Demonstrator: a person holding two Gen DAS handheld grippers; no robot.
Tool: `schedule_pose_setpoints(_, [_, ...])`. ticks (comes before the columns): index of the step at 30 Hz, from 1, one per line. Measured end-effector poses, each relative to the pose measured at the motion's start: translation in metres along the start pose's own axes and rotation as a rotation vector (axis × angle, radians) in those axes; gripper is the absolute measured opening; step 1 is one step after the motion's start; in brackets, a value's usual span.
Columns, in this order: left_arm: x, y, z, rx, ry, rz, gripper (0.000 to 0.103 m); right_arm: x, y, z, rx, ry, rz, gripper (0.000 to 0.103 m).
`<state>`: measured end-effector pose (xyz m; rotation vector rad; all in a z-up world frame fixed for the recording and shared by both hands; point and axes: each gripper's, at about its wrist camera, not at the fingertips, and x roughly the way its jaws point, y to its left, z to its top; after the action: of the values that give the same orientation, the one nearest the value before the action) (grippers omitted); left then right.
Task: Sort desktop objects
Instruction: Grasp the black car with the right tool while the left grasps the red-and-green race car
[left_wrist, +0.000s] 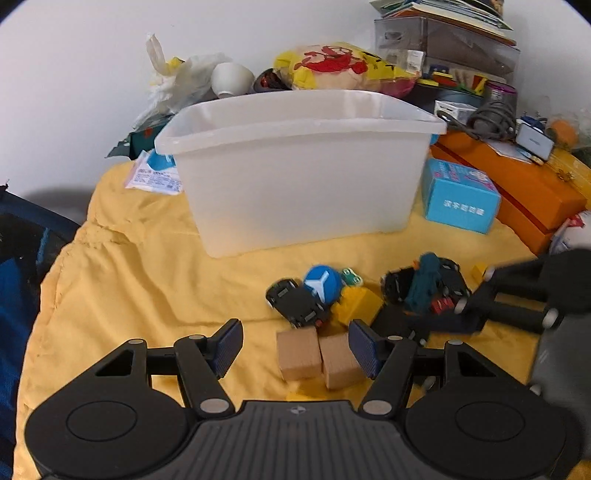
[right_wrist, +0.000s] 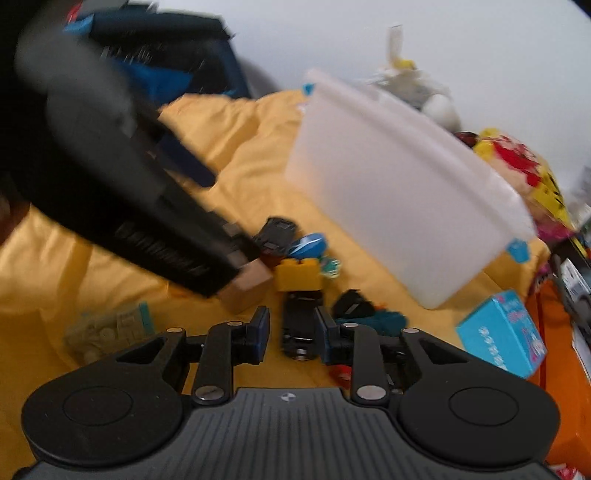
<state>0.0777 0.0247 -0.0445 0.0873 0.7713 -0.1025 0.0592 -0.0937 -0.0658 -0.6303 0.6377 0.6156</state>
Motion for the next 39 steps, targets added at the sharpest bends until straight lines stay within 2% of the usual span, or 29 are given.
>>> schedule_pose_setpoints(3, [0.01, 0.0, 0.01, -0.033, 0.019, -0.007, 0.067, 0.016, 0.006, 0.002, -0.01, 0.049, -0.01, 0.027])
schedule_pose_setpoints(7, [0.028, 0.0, 0.016, -0.054, 0.053, -0.017, 0.066, 0.021, 0.004, -0.002, -0.015, 0.054, -0.08, 0.022])
schedule_pose_setpoints(11, [0.048, 0.011, 0.015, -0.153, 0.113, -0.048, 0.066, 0.014, -0.005, -0.011, 0.033, 0.06, -0.127, 0.015])
schedule_pose_setpoints(15, [0.066, 0.023, 0.016, -0.248, 0.158, -0.077, 0.061, -0.001, -0.008, -0.021, 0.086, 0.057, -0.097, 0.01])
schedule_pose_setpoints(16, [0.071, 0.025, 0.016, -0.256, 0.167, -0.085, 0.055, -0.007, -0.009, -0.024, 0.104, 0.061, -0.086, 0.01])
schedule_pose_setpoints(17, [0.075, 0.025, 0.017, -0.253, 0.174, -0.089, 0.05, -0.012, -0.009, -0.026, 0.114, 0.062, -0.077, 0.01])
schedule_pose_setpoints(18, [0.077, 0.023, 0.018, -0.24, 0.178, -0.092, 0.04, -0.019, -0.007, -0.031, 0.123, 0.06, -0.066, 0.01])
schedule_pose_setpoints(20, [0.08, 0.02, 0.02, -0.203, 0.176, -0.099, 0.038, -0.03, -0.005, -0.036, 0.138, 0.054, -0.056, 0.01])
schedule_pose_setpoints(25, [0.077, 0.024, 0.019, -0.213, 0.154, -0.128, 0.035, -0.05, 0.002, -0.047, 0.21, 0.045, -0.014, 0.01])
schedule_pose_setpoints(27, [0.058, 0.02, 0.02, -0.162, 0.11, -0.124, 0.034, -0.056, 0.006, -0.051, 0.203, 0.044, -0.024, 0.01])
schedule_pose_setpoints(29, [0.03, 0.01, 0.019, -0.052, 0.059, -0.109, 0.032, -0.052, -0.005, -0.045, 0.21, 0.042, -0.03, 0.01])
schedule_pose_setpoints(31, [0.003, 0.002, 0.013, 0.014, 0.03, -0.115, 0.029, -0.057, -0.008, -0.047, 0.214, 0.041, -0.04, 0.01])
schedule_pose_setpoints(32, [-0.009, -0.003, 0.008, 0.042, 0.021, -0.12, 0.028, -0.056, -0.01, -0.047, 0.213, 0.032, -0.049, 0.015])
schedule_pose_setpoints(33, [-0.016, -0.006, 0.003, 0.062, 0.019, -0.114, 0.028, -0.055, -0.01, -0.046, 0.208, 0.024, -0.058, 0.025])
schedule_pose_setpoints(34, [-0.024, -0.01, -0.003, 0.076, 0.019, -0.111, 0.027, -0.054, -0.009, -0.045, 0.196, 0.015, -0.063, 0.028])
schedule_pose_setpoints(36, [-0.032, -0.018, -0.016, 0.091, 0.03, -0.118, 0.027, -0.047, -0.004, -0.043, 0.164, 0.018, -0.057, 0.029])
schedule_pose_setpoints(39, [-0.044, -0.029, -0.033, 0.081, 0.056, -0.159, 0.024, -0.028, 0.0, -0.043, 0.147, 0.085, -0.045, 0.03])
